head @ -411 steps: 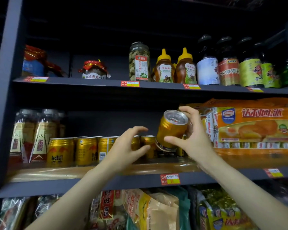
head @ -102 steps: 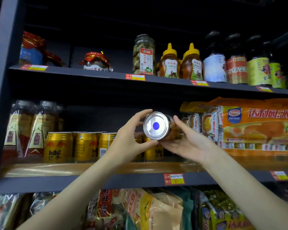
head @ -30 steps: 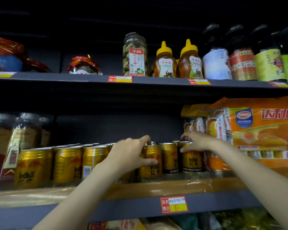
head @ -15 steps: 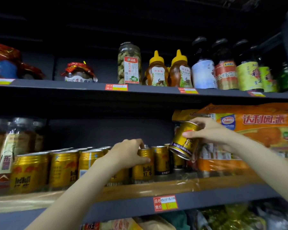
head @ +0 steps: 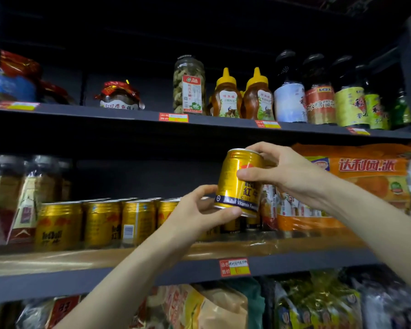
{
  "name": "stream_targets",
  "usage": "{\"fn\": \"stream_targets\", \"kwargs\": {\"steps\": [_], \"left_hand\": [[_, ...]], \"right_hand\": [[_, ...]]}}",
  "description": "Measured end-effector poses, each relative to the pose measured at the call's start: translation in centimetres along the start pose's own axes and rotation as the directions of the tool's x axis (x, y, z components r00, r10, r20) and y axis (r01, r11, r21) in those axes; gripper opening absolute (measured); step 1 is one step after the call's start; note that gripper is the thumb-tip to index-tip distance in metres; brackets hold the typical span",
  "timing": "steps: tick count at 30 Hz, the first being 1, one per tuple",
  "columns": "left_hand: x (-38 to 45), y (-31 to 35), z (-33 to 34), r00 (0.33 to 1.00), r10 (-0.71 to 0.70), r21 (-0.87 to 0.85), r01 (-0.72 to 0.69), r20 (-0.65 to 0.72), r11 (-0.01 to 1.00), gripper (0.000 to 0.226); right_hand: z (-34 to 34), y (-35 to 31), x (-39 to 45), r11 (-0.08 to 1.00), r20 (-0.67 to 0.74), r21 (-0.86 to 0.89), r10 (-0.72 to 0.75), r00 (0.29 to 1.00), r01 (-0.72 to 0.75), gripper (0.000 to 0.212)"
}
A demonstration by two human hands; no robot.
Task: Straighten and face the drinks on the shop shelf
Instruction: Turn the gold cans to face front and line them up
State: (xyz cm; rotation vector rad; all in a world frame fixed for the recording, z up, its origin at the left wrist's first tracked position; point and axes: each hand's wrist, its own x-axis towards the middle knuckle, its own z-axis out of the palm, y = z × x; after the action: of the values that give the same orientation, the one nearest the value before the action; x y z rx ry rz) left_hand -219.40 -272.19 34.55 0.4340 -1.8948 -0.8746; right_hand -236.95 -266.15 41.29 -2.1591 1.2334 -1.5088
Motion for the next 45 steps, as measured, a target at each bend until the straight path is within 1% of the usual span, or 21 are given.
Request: {"fn": "stream_targets", "kwargs": {"steps": [2, 4, 6, 8, 10, 12, 14, 17, 21, 24, 26, 28, 29, 32, 33, 35, 37, 40, 42, 44, 45], "left_hand": [[-0.7, 0.1, -0.5, 0.999, 0.003, 0.017, -0.004, 0.036, 1.000, 0.065], [-1.0, 0.0, -0.7, 1.000, 0.016, 0.012, -0.016, 0.027, 1.000, 0.063], [-0.9, -0.2, -1.0, 0.994, 0.078, 0.030, -0.076, -0.078, 0.997, 0.069], [-0.6, -0.3, -1.1, 0.951, 0.220, 0.138, -0.193, -0.219, 0.971, 0.066], [-0.6, 0.1, -1.2, 0.893, 0.364, 0.283, -0.289, -0.265, 0.915, 0.063], [-0.7, 0.8, -1.0, 0.860, 0.466, 0.384, -0.366, -0.209, 0.848, 0.069], [-0.7, 1.2, -0.6, 0.843, 0.511, 0.390, -0.420, -0.166, 0.820, 0.074], [-0.4, 1.3, -0.2, 0.848, 0.495, 0.363, -0.408, -0.188, 0.838, 0.078], [-0.2, 0.9, -0.5, 0.847, 0.487, 0.431, -0.366, -0.213, 0.825, 0.070], [-0.4, 1.0, -0.8, 0.838, 0.532, 0.499, -0.412, -0.121, 0.762, 0.072], [-0.4, 0.9, -1.1, 0.844, 0.530, 0.497, -0.426, -0.082, 0.756, 0.071], [-0.4, 0.7, -1.3, 0.868, 0.492, 0.466, -0.411, -0.061, 0.783, 0.069], [-0.5, 0.5, -1.4, 0.893, 0.447, 0.416, -0.388, -0.051, 0.822, 0.066], [-0.4, 0.1, -1.9, 0.959, 0.275, 0.173, -0.261, -0.062, 0.950, 0.050], [-0.2, -0.1, -2.1, 0.972, 0.223, 0.131, -0.212, -0.076, 0.968, 0.049], [0.2, -0.2, -2.2, 0.984, 0.153, 0.105, -0.143, -0.094, 0.984, 0.053], [0.4, -0.3, -2.0, 0.979, 0.154, 0.123, -0.138, -0.130, 0.983, 0.055], [0.5, -0.4, -1.7, 0.960, 0.195, 0.153, -0.166, -0.201, 0.974, 0.055], [0.6, -0.6, -1.7, 0.955, 0.231, 0.254, -0.180, -0.189, 0.950, 0.055], [0.7, -1.0, -1.9, 0.958, 0.255, 0.387, -0.189, -0.128, 0.903, 0.051], [0.7, -1.1, -2.2, 0.957, 0.273, 0.486, -0.195, -0.094, 0.852, 0.047]], "right_hand": [[0.6, -0.2, -0.2, 1.000, 0.003, -0.009, 0.008, 1.000, -0.008, 0.055], [1.0, -0.3, -0.2, 1.000, 0.004, -0.002, 0.012, 1.000, -0.012, 0.054], [1.2, -0.2, -0.1, 0.998, -0.007, 0.052, 0.031, 1.000, -0.030, 0.045], [1.5, 0.0, 0.1, 0.966, -0.014, 0.223, 0.139, 0.990, -0.133, 0.033], [2.2, 0.7, 0.2, 0.848, 0.052, 0.453, 0.282, 0.958, -0.275, 0.037], [3.0, 1.7, 0.1, 0.686, 0.133, 0.633, 0.359, 0.924, -0.358, 0.046], [3.6, 2.6, 0.0, 0.563, 0.174, 0.737, 0.377, 0.910, -0.374, 0.048], [3.8, 3.0, -0.2, 0.498, 0.155, 0.796, 0.384, 0.910, -0.345, 0.050], [3.2, 3.3, -0.1, 0.526, 0.135, 0.790, 0.352, 0.926, -0.315, 0.052], [2.8, 3.3, -0.4, 0.532, 0.229, 0.761, 0.314, 0.921, -0.371, 0.049], [2.7, 3.3, -0.5, 0.552, 0.226, 0.753, 0.292, 0.929, -0.357, 0.049], [2.8, 3.1, -0.4, 0.586, 0.138, 0.764, 0.259, 0.956, -0.269, 0.052], [2.9, 3.0, -0.4, 0.637, 0.068, 0.743, 0.231, 0.970, -0.204, 0.055], [3.2, 2.9, -0.4, 0.836, -0.133, 0.548, 0.087, 0.987, 0.000, 0.064], [3.3, 2.9, -0.5, 0.860, -0.155, 0.508, 0.037, 0.987, 0.048, 0.067], [3.7, 3.1, -0.8, 0.845, -0.142, 0.527, -0.016, 0.990, 0.090, 0.075], [4.1, 3.4, -0.8, 0.800, -0.126, 0.594, -0.016, 0.992, 0.089, 0.080], [4.8, 3.6, -0.5, 0.766, -0.106, 0.641, 0.030, 0.994, 0.045, 0.078], [5.0, 3.6, -0.3, 0.779, -0.097, 0.626, 0.036, 0.995, 0.033, 0.074], [4.8, 3.5, -0.3, 0.870, -0.136, 0.487, -0.012, 0.991, 0.077, 0.066], [4.6, 3.4, -0.4, 0.944, -0.178, 0.300, -0.087, 0.980, 0.139, 0.063]]}}
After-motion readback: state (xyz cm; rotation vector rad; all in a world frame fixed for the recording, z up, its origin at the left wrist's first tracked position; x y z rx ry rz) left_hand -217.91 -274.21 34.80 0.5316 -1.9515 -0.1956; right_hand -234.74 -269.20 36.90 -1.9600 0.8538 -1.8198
